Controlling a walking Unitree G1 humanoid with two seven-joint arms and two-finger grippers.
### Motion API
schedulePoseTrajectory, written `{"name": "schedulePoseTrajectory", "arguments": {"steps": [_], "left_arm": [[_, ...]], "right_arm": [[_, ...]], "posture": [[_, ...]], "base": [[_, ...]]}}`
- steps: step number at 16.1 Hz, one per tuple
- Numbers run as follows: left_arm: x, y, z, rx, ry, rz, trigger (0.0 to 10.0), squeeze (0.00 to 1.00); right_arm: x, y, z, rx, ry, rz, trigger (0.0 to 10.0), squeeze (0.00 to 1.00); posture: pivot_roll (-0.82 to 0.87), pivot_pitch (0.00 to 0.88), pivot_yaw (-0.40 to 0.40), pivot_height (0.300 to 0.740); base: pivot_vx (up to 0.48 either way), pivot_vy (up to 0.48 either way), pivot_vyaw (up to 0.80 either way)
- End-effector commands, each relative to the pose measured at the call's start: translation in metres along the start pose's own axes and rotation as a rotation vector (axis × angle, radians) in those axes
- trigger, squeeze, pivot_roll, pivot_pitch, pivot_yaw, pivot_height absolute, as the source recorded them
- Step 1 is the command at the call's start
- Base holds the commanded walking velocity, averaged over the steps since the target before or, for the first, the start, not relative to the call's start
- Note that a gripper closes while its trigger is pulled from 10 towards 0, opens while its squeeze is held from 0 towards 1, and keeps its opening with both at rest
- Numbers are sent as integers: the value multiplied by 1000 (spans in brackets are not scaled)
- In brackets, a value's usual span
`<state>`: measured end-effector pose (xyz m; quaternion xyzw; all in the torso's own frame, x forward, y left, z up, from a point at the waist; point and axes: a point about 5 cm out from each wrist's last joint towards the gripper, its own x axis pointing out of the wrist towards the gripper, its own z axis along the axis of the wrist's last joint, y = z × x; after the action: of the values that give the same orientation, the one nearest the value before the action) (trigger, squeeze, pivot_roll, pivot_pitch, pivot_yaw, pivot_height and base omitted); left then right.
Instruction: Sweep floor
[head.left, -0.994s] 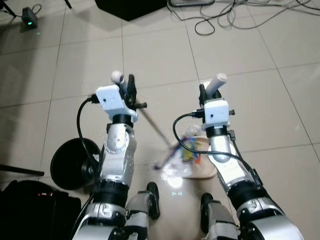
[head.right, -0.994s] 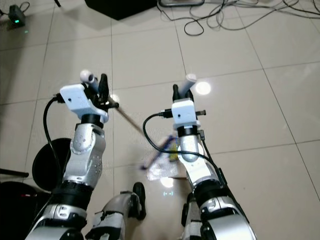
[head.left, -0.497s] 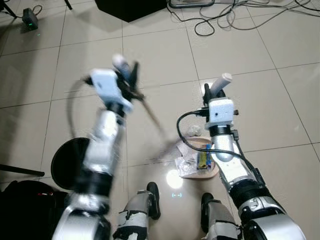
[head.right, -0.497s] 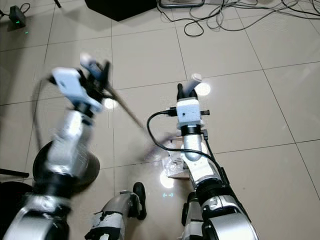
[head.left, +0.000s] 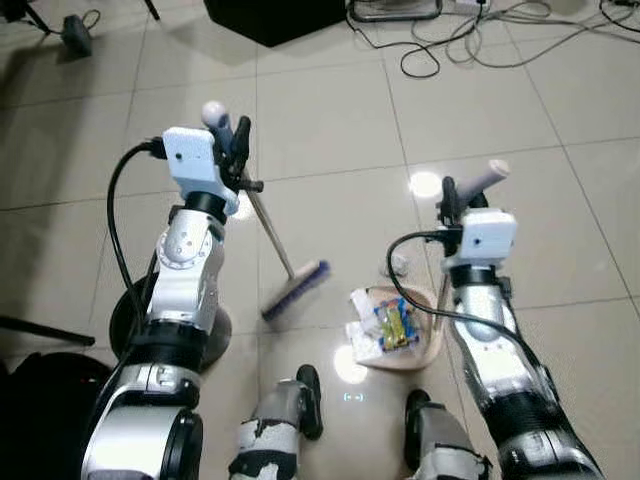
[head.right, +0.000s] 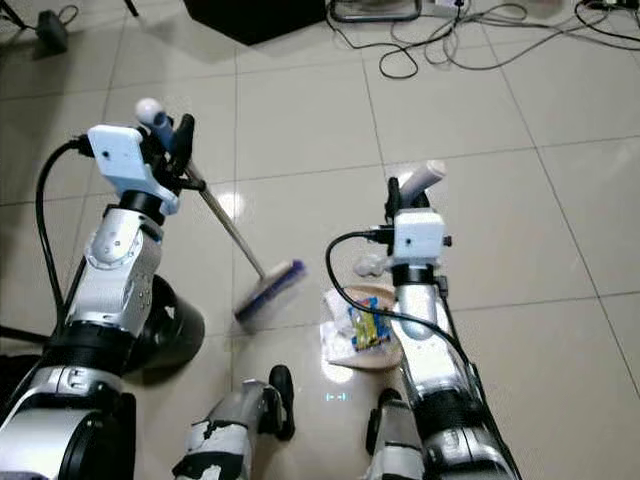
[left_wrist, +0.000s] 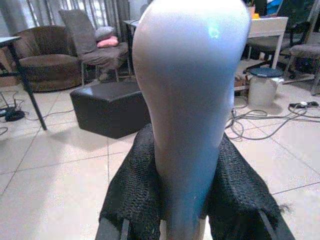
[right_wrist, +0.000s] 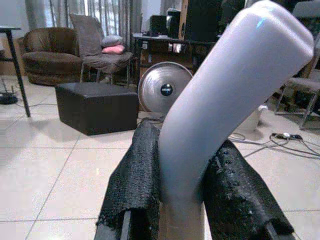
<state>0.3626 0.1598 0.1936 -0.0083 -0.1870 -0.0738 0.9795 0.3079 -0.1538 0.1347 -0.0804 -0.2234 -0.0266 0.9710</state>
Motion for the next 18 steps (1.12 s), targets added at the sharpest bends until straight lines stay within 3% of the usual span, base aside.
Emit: {"name": "schedulePoseTrajectory", "arguments": {"steps": [1,4,6,11,16,17,18], "left_arm": [[-3,7,3,25,-29,0,10000,0],[-9,10,2,27,-20,2,10000,0],[-15,11,-3,29,-5,0,10000,0],[-30,21,-6,35,16,23,10000,0],[-44,25,-10,45,47,56,10000,0],[-48,24,-10,46,55,56,10000,0],[-49,23,-10,43,57,57,10000,0]], "right_arm": [[-2,-10,12,-8,-24,-15,10000,0],[-12,-26,27,-21,-30,-49,10000,0],[-20,-34,32,-79,-15,-34,10000,0],[-22,-54,63,-51,-45,-117,10000,0],[-18,-57,64,-66,-10,-135,10000,0],[-15,-56,68,-3,-19,-168,10000,0],[-13,-55,70,-9,-22,-165,10000,0]], "posture": [[108,219,128,740],[85,199,137,740],[69,176,145,740],[36,123,152,740],[43,93,159,740],[44,94,159,740],[39,93,161,740]], "base": [[0,0,0],[0,0,0],[0,0,0],[0,0,0],[0,0,0],[0,0,0],[0,0,0]]}}
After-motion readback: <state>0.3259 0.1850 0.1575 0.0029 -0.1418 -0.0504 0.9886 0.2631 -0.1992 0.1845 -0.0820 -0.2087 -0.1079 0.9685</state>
